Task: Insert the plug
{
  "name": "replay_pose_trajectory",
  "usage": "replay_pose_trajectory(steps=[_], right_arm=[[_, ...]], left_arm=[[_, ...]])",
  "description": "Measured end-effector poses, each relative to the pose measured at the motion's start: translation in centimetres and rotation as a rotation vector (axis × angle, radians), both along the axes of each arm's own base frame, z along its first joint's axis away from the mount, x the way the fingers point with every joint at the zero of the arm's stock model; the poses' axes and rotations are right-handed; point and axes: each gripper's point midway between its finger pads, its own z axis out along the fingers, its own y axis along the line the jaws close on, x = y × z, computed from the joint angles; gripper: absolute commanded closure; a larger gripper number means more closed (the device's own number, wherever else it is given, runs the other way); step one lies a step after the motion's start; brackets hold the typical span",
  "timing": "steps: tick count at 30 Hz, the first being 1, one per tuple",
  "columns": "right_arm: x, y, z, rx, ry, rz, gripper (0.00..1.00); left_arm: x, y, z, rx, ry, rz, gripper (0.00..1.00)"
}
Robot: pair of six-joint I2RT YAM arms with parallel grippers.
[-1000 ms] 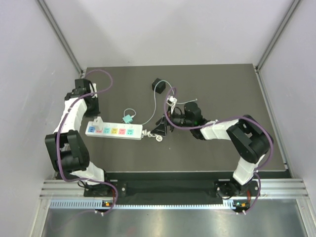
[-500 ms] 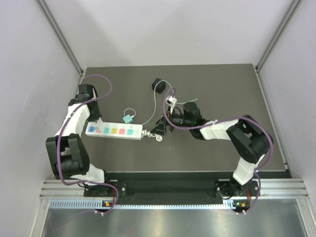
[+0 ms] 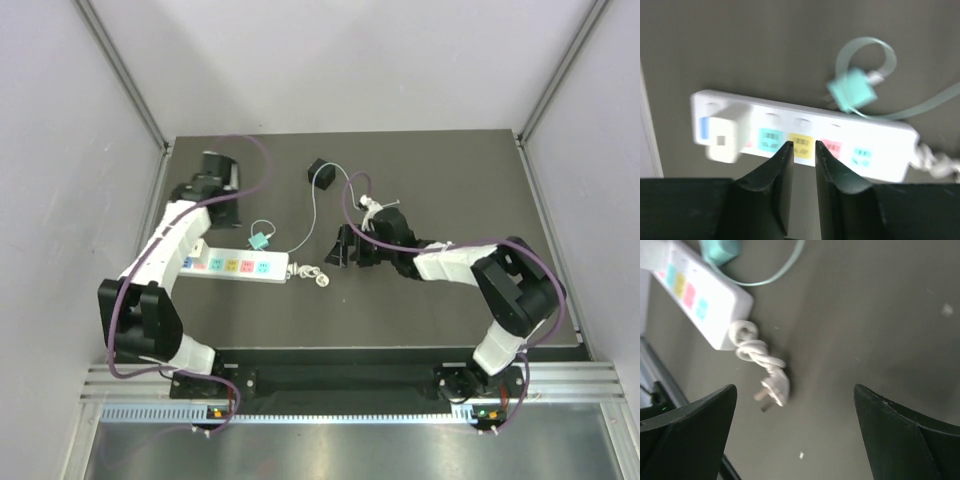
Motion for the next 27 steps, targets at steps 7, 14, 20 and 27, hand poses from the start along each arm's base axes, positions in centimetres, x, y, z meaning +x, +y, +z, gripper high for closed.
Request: replay_pose_trajectory(steps=[7,14,20,27], right_arm=[[-3.5,-5.5,-2.5,-0.165,0.074,-0.093,0.0],[-5.7,-8.6,0.0,-0.172,-0.002,-0.142,0.0],[-6.2,-10.0,5.4,-0.08,-0.146,-0.189,0.0],[-7.4,-11.1,8.7,-0.008,-0.243,-0.2,0.0]], left_arm=[[-2.0,-9.4,-0.4,0.043,0.029,-0.318,0.61],[-0.1,-9.0,-2.6,0.094,0.034,-0.357,0.44],[0.9,-8.5,-7.3,0.162,0.142,-0.398,0.44],[2.4,-6.8,-10.6,0.148,0.255,-0.369,0.45]])
